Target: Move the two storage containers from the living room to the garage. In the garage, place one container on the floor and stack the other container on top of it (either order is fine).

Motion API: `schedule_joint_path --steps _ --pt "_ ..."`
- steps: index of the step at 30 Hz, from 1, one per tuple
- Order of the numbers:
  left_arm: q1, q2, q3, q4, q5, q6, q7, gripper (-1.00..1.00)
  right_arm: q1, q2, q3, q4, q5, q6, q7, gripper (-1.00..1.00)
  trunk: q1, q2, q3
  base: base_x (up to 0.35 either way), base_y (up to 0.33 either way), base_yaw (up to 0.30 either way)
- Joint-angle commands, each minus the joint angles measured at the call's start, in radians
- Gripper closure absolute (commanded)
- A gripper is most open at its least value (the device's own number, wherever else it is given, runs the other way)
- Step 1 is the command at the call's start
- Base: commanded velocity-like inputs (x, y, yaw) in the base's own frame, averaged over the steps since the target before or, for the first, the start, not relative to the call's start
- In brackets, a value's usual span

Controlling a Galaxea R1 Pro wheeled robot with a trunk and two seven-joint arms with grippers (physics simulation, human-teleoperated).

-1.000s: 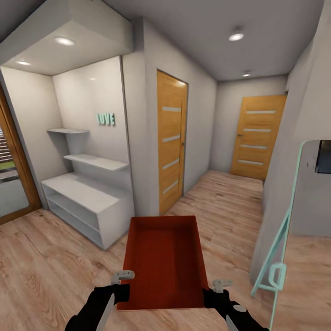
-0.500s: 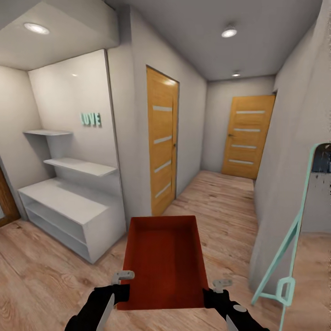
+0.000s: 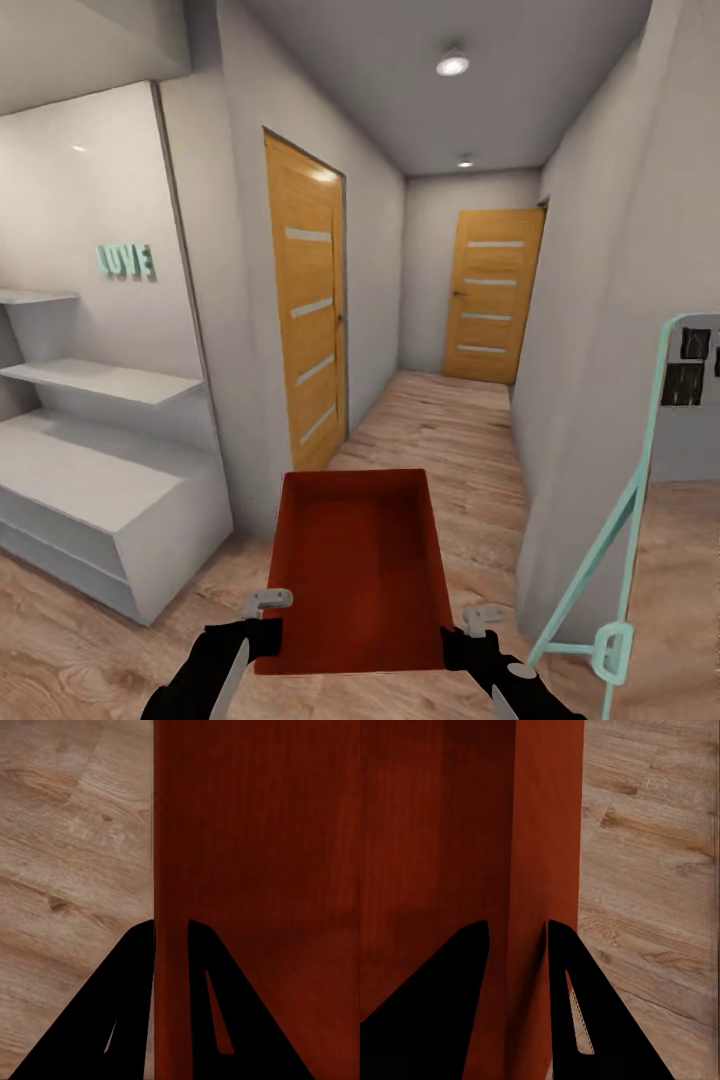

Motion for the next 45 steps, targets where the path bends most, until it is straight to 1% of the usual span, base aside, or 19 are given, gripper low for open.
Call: schedule_joint_path --steps 1,7,14,27,45 --pt "0.0 0.017 0.006 -0.016 0.01 0.005 -0.006 1.0 -0.001 -0.002 0.002 0.004 -0.009 -0.004 0.042 1.0 0.001 -0.001 -0.001 0.32 0.093 -0.27" --pt "0.0 0.017 0.006 -0.016 0.009 0.004 -0.006 1.0 -0.001 -0.001 0.002 0.004 -0.009 -0.004 0.041 1.0 0.001 -0.001 -0.001 0.32 0.095 -0.259" --pt "0.0 0.017 0.006 -0.016 0.009 -0.02 -0.006 1.0 -0.001 -0.001 0.002 0.004 -0.009 -0.004 0.041 1.0 0.001 -0.001 -0.001 0.32 0.102 -0.244" --pt "0.0 0.017 0.006 -0.016 0.009 -0.021 -0.006 1.0 -0.001 -0.001 0.002 0.004 -0.009 -0.004 0.041 1.0 0.001 -0.001 -0.001 0.32 0.103 -0.23" --pt "0.0 0.017 0.006 -0.016 0.009 -0.021 -0.006 1.0 -0.001 -0.001 0.002 0.004 -0.009 -0.004 0.041 1.0 0.001 -0.001 -0.001 0.32 0.103 -0.175"
